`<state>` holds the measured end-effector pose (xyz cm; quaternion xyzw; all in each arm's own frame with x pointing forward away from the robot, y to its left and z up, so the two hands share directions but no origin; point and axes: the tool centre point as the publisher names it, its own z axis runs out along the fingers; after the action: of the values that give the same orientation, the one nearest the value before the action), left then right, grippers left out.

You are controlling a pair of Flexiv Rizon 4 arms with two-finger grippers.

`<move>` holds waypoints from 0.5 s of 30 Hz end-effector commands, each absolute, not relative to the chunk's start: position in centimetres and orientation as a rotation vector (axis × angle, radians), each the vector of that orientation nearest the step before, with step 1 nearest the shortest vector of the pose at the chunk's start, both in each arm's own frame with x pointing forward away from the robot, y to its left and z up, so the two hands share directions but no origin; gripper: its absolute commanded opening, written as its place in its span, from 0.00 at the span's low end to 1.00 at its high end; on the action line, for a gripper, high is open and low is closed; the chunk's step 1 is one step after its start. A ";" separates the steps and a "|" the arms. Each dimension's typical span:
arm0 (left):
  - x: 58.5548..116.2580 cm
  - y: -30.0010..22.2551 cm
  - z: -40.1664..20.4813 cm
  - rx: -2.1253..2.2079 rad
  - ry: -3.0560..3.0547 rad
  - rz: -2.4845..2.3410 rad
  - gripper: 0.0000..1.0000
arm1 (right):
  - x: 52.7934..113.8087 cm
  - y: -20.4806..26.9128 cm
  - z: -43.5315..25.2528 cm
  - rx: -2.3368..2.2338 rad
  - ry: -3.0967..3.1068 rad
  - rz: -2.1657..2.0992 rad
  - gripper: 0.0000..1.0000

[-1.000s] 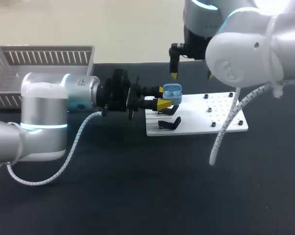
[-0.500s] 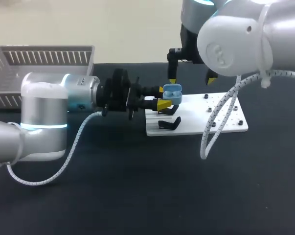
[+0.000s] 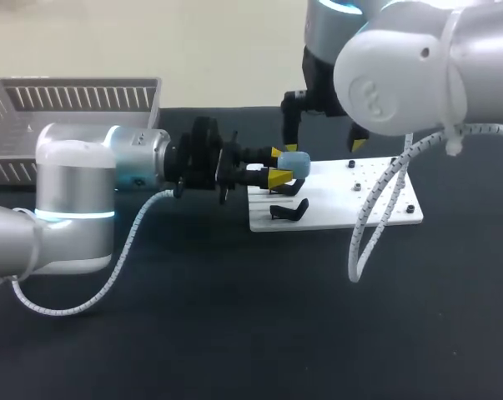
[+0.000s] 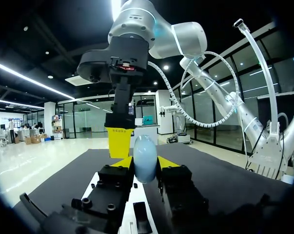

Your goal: Pick up each earbud case from the left stands, insert the matching earbuds, close the lid, and place the case in the box.

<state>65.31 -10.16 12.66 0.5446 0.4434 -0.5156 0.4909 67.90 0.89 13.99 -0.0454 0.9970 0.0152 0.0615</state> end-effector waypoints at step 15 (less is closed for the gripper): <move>65.2 -10.2 12.6 1.319 1.074 -1.248 0.00 | 62.6 -0.9 20.1 -0.360 2.710 0.144 1.00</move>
<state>65.31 -10.15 12.66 0.5446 0.4434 -0.5156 0.4909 65.89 0.71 19.72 -0.1166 0.9822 0.0308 0.1441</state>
